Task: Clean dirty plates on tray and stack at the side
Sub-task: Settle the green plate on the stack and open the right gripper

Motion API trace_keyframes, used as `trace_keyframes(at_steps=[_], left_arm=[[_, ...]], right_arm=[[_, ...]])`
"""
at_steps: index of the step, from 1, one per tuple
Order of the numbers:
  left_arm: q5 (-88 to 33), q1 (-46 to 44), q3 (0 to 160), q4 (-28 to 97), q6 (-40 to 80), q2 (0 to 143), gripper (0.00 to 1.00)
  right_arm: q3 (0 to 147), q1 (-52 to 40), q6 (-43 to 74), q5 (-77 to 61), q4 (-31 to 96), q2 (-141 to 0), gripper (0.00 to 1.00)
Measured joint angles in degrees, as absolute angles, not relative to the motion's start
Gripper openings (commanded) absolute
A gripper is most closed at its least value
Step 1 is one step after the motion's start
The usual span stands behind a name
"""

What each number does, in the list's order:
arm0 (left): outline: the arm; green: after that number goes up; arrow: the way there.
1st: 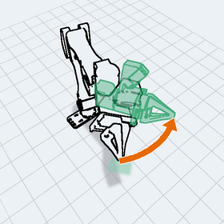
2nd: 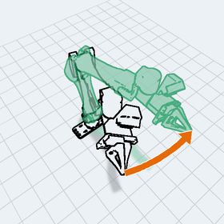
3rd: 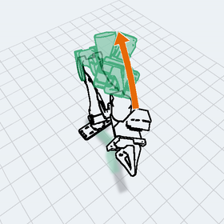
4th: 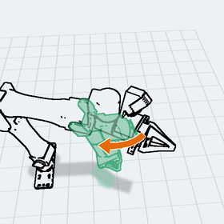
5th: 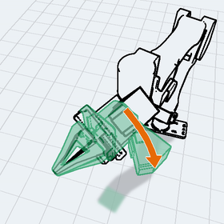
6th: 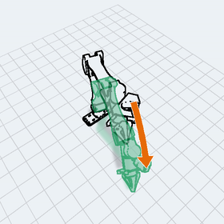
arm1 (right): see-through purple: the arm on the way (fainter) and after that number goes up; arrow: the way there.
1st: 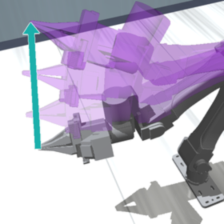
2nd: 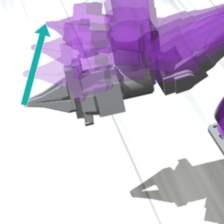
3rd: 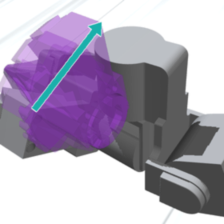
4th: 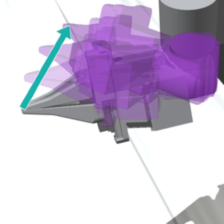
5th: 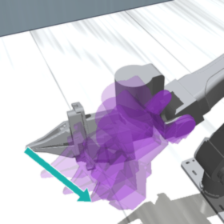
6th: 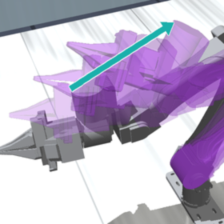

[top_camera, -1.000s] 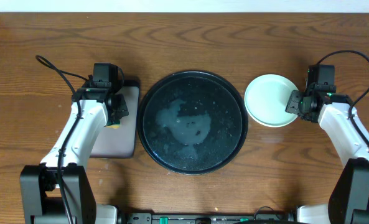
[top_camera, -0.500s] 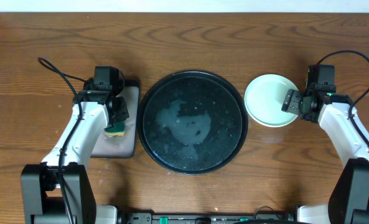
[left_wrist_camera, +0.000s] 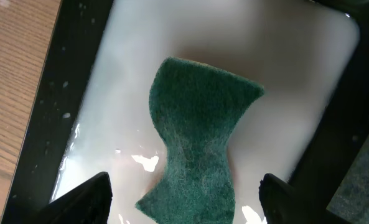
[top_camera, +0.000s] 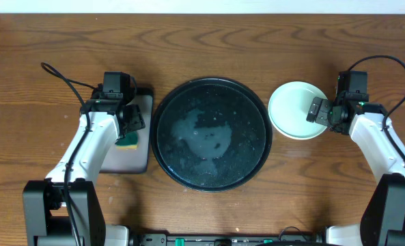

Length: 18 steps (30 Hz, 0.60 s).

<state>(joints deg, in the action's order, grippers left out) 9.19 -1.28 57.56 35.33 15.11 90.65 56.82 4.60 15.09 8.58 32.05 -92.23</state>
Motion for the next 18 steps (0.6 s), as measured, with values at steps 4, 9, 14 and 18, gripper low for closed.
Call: trace_keyframes(at_steps=[4,9,14,18], left_arm=[[9.2,-1.3,57.6,35.4,15.1,90.7,0.77],[9.2,-1.3,57.6,35.3,15.1,90.7,0.78],[9.2,-1.3,57.6,35.4,15.1,90.7,0.78],[9.2,-1.3,57.6,35.4,15.1,90.7,0.78]], right_arm=[[56.8,4.6,15.1,8.6,32.1,-92.2,0.99],[56.8,4.6,15.1,8.6,32.1,-92.2,0.99],[56.8,4.6,15.1,8.6,32.1,-92.2,0.99],[56.8,4.6,15.1,8.6,32.1,-92.2,0.99]])
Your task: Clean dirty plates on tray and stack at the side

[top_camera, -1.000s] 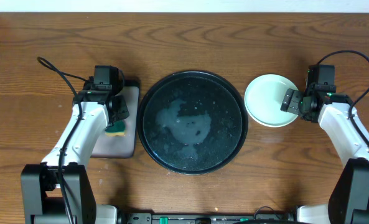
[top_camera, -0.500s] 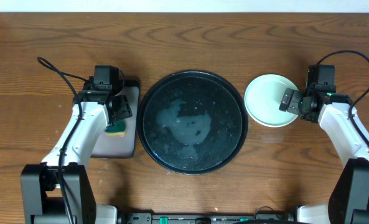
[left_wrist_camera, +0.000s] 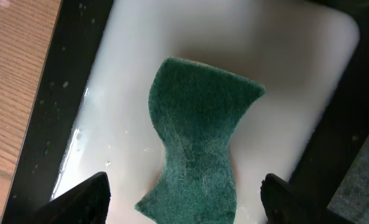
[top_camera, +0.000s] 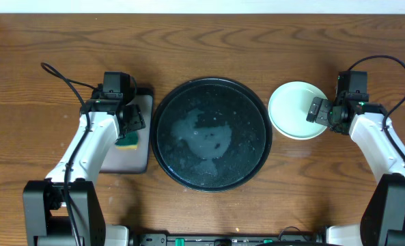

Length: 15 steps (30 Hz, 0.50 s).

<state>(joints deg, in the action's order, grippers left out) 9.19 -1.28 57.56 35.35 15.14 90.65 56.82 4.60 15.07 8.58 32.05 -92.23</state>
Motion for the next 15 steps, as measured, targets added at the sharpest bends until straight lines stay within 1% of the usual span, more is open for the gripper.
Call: trace_keyframes(at_steps=[15], left_arm=[[9.2,-1.3,57.6,35.4,15.1,90.7,0.79]], right_arm=[[56.8,4.6,15.1,8.6,32.1,-92.2,0.99]])
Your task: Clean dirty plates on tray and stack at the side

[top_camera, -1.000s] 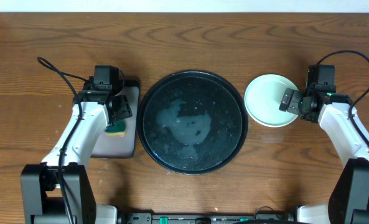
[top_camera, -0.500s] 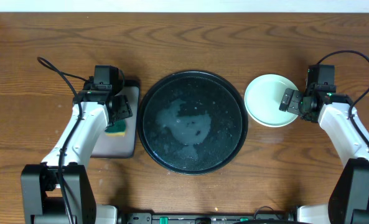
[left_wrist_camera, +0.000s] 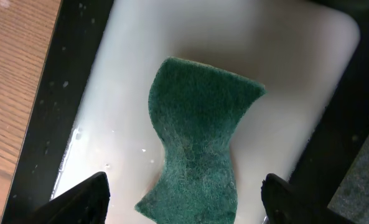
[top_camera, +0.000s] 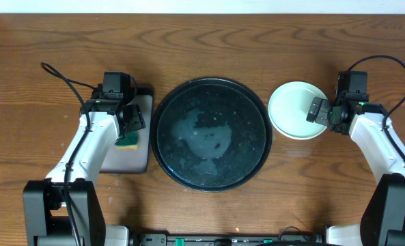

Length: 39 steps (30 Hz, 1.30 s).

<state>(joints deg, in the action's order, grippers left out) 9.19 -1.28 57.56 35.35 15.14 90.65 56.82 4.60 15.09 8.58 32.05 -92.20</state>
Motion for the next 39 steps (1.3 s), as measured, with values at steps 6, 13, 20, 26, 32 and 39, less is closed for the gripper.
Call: trace_keyframes(at_steps=[6,13,20,26,32,39], left_arm=[[9.2,-1.3,57.6,35.3,15.1,90.7,0.79],[9.2,-1.3,57.6,35.3,15.1,90.7,0.79],[9.2,-1.3,57.6,35.3,15.1,90.7,0.79],[9.2,-1.3,57.6,35.3,15.1,90.7,0.79],[9.2,-1.3,57.6,35.4,15.1,90.7,0.79],[9.2,-1.3,57.6,35.4,15.1,90.7,0.79]], right_arm=[[56.5,4.6,15.1,8.6,32.2,-89.3,0.99],[56.4,4.6,15.1,8.6,32.2,-75.0,0.99],[56.4,4.6,15.1,8.6,32.1,-58.7,0.99],[56.4,3.1,15.1,8.6,32.1,-43.7,0.99],[56.4,0.4,14.9,10.1,32.9,-30.2,0.99],[52.6,-0.9,14.8,12.5,31.6,-15.9,0.99]])
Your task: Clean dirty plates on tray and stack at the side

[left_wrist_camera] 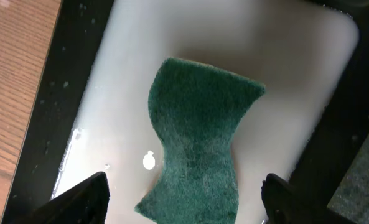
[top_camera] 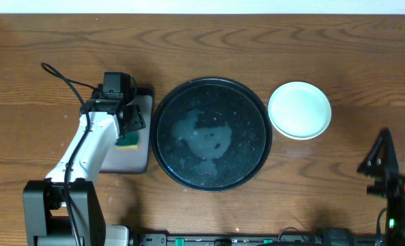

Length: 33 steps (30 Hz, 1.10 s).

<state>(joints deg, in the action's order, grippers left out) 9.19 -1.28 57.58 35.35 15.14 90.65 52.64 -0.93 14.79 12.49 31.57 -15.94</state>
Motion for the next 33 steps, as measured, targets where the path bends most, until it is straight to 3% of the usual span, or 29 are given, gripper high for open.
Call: trace_keyframes(at_steps=[6,18,26,33], left_arm=[[9.2,-1.3,57.6,35.3,15.1,90.7,0.79],[9.2,-1.3,57.6,35.4,15.1,90.7,0.79],[9.2,-1.3,57.6,35.3,15.1,90.7,0.79],[9.2,-1.3,57.6,35.3,15.1,90.7,0.79]], right_arm=[[39.8,-0.9,14.7,12.9,25.6,-5.4,0.99],[12.7,-0.9,14.7,8.2,-9.6,-0.7,0.99],[2.1,-0.9,14.7,7.0,-11.2,-0.7,0.99],[0.4,-0.9,12.3,5.6,3.6,-0.7,0.99]])
